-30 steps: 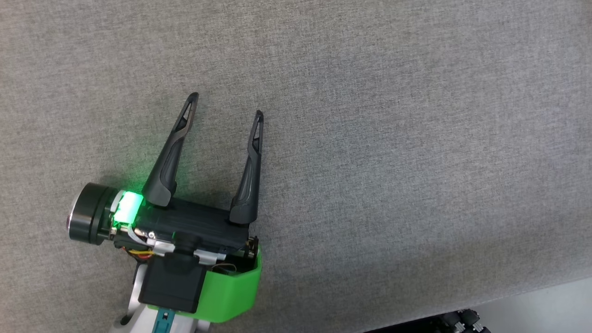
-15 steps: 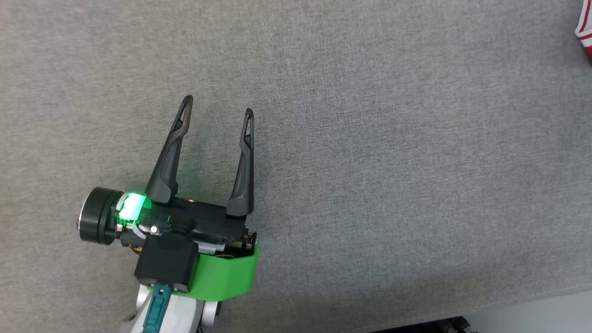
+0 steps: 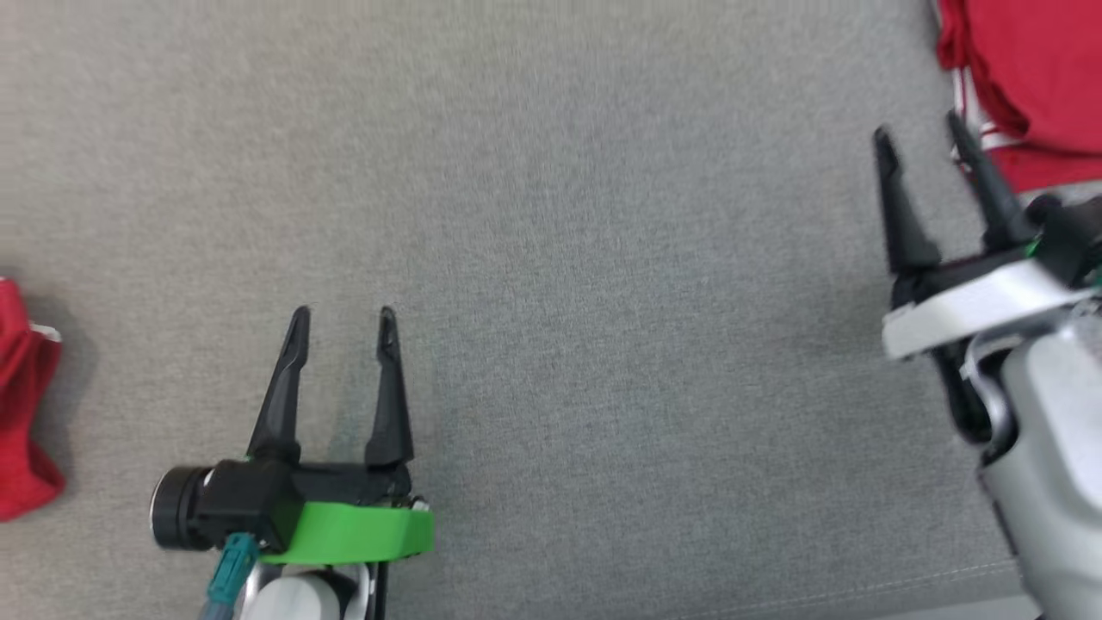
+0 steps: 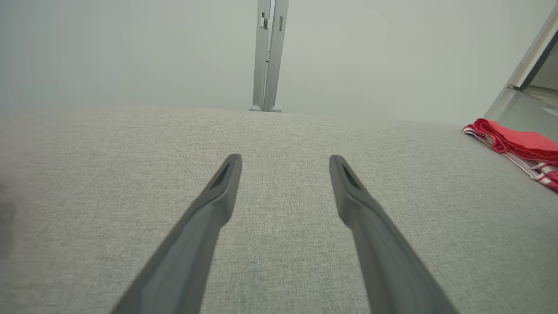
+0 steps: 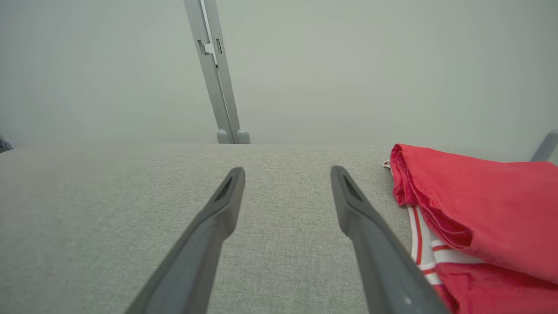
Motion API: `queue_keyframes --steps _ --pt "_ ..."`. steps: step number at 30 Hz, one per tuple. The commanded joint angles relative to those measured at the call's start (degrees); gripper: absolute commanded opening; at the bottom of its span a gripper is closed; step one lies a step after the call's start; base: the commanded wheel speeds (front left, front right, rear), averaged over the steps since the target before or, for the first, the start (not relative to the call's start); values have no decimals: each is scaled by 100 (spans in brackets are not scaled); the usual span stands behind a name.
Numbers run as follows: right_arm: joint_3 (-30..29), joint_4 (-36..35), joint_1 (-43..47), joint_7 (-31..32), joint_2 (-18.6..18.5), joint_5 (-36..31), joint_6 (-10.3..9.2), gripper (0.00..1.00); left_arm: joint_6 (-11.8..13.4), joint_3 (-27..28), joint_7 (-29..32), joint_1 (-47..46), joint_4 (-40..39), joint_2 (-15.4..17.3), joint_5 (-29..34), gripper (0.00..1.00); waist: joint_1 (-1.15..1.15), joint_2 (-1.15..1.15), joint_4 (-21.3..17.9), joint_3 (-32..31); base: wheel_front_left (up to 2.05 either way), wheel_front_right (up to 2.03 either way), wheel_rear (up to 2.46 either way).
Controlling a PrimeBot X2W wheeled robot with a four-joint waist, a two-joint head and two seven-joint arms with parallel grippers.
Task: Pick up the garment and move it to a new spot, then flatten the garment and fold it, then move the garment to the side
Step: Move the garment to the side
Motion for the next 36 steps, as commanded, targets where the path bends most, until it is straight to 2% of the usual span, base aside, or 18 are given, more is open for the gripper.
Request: queue_keyframes --steps 1,5,11,15,23,36 --pt "-45 -120 256 -15 116 -142 -10 100 -68 101 0 125 51 -3 -56 100 0 0 15 -760 0 0 0" --pt "-212 -542 849 -15 554 -449 -10 100 -178 475 -1 367 56 -32 -36 100 0 0 -81 -1130 0 0 0" --pt "-163 -988 1666 -16 935 -853 -9 100 -237 714 0 771 81 -44 -76 100 0 0 -194 -1641 0 0 0" --pt "-102 -1130 2182 -16 1040 -968 -9 100 -285 722 -1 1050 258 -41 30 100 0 0 -212 -1945 0 0 0" --pt "-127 -1119 2876 -15 1198 -1051 -9 100 -210 694 0 1491 419 -40 65 100 0 0 -187 -2309 0 0 0" --pt "-70 -1002 3043 -16 1208 -937 -9 100 -267 713 -1 1711 487 -41 164 100 0 0 -129 -2516 0 0 0"
